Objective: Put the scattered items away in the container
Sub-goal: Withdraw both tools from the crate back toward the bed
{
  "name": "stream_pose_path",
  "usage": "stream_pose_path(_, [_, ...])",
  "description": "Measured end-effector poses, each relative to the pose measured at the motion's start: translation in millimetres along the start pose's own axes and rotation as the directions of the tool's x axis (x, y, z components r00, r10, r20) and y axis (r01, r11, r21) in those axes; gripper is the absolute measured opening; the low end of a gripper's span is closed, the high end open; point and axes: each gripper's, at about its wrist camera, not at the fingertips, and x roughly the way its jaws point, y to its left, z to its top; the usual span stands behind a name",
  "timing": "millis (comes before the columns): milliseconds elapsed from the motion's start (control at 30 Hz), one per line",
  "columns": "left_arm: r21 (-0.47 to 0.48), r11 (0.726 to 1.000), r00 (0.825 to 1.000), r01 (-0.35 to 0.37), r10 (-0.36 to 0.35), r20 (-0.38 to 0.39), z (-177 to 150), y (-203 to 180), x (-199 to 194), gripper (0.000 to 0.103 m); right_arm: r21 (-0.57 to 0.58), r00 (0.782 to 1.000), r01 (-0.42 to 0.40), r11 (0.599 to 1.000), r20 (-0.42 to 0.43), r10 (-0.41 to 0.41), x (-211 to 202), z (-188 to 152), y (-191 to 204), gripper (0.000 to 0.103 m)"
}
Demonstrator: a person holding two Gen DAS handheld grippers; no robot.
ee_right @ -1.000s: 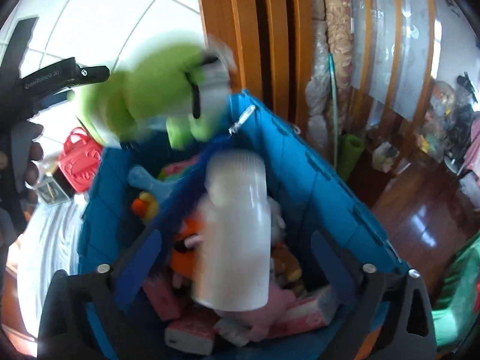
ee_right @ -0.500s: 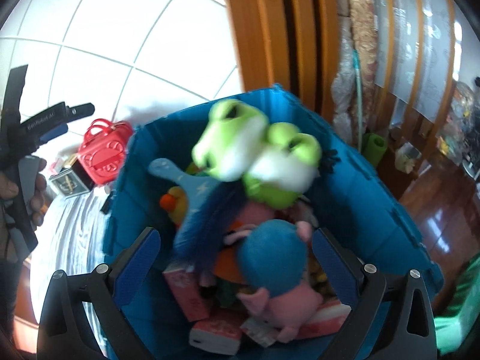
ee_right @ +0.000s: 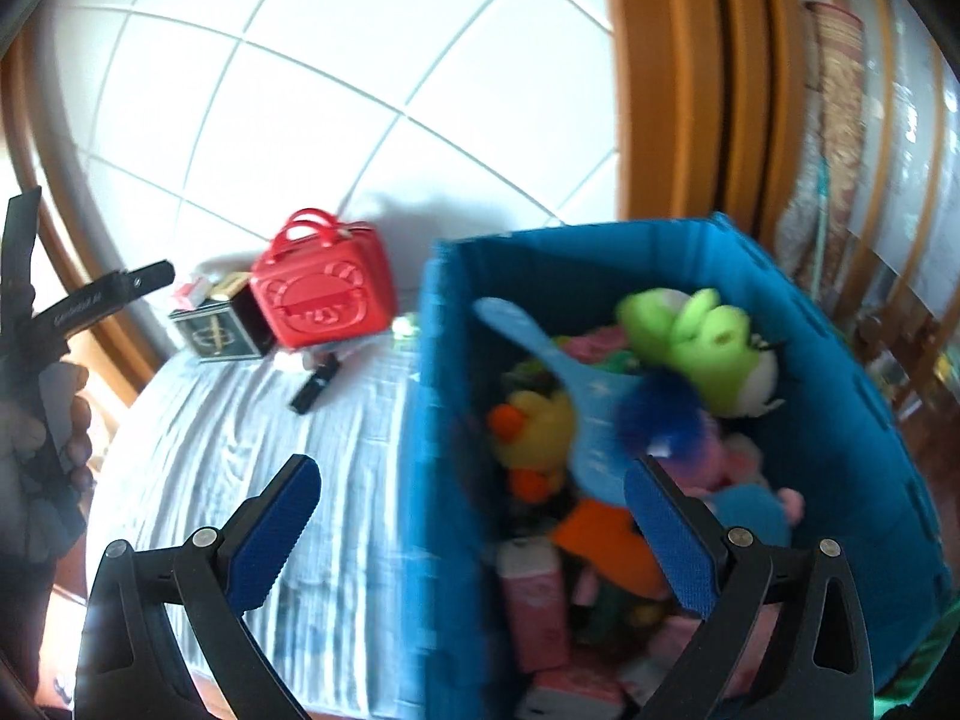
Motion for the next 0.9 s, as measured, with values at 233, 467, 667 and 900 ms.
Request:
stream_pose_path(233, [-0.049,0.996,0.998,-0.068,0.069,0.01,-10.9,83.4,-23.5,0.103,-0.077,0.998,-0.062,0.995,0.003,0.062,14.0,6.1,80.3,0.103])
stream_pose_path(467, [-0.077,0.991,0.994,-0.11,0.11,0.004,-18.0,144.5,-36.6,0.103,-0.125,0.994,-0.107,0.986,-0.013,0.106,28.8,-0.8,145.1,0.103])
stream_pose_path(667, [-0.076,0.99,0.993,-0.117,0.117,-0.003,-23.1,179.1,-39.7,0.103,-0.134,0.993,-0.119,0.984,-0.017,0.117,37.1,-6.2,180.5,0.103])
stream_pose_path(900, [-0.049,0.994,0.995,-0.101,0.1,-0.013,-29.1,206.0,-30.0,0.103,-0.125,0.995,-0.095,0.988,-0.021,0.093,51.1,-12.7,212.5,0.103])
